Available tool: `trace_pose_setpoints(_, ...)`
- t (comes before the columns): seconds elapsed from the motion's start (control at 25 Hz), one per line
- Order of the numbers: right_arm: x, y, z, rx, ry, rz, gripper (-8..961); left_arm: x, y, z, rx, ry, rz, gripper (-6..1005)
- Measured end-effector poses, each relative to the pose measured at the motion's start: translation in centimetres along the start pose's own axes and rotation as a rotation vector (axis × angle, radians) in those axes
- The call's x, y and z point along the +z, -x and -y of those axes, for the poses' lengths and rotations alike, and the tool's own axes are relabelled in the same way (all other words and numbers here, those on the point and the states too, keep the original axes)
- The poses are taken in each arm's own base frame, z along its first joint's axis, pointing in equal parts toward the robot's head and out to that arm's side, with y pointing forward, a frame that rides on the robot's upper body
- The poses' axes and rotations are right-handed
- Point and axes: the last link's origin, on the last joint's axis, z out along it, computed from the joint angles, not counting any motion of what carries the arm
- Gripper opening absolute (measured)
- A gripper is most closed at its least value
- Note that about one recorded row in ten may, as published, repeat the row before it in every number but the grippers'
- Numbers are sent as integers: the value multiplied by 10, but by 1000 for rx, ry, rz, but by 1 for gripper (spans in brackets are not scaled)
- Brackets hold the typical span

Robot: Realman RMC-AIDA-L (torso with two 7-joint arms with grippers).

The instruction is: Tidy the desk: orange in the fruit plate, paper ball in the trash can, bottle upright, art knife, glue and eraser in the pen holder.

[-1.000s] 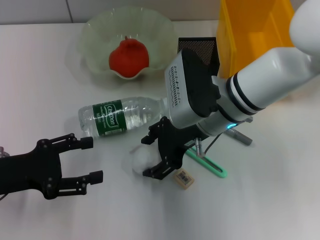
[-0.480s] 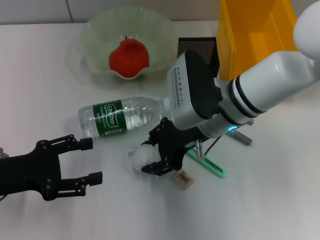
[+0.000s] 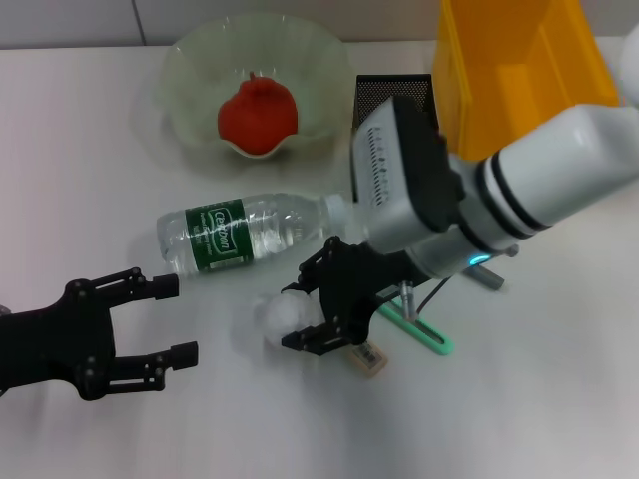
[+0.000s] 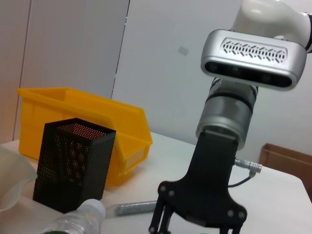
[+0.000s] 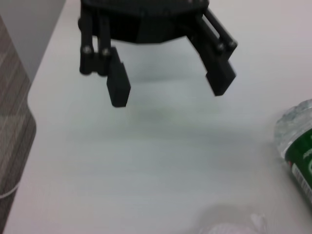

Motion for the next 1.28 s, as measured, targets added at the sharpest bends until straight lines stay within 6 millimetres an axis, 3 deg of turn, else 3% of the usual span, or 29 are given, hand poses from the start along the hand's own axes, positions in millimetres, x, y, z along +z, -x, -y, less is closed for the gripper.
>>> trace_pose_setpoints(0.32, -44, -21, 0, 110, -9, 239, 530, 0, 0, 0, 2, -2, -3, 856)
trace_pose_setpoints(0.48, -74, -48, -5, 160, -53, 439, 533, 0, -1, 1, 3, -1, -6, 856)
trace_pose_setpoints(0.68, -83, -75, -18, 186, -120, 636, 538, 2, -3, 0, 2, -2, -23, 856)
trace_pose_setpoints(0.92, -74, -97, -37, 181, -187, 735, 543, 6, -3, -1, -3, -1, -43, 856)
trace_pose_setpoints(1.28, -69, -105, -46, 179, -237, 785, 550, 8, -6, -2, -5, 7, -58, 857)
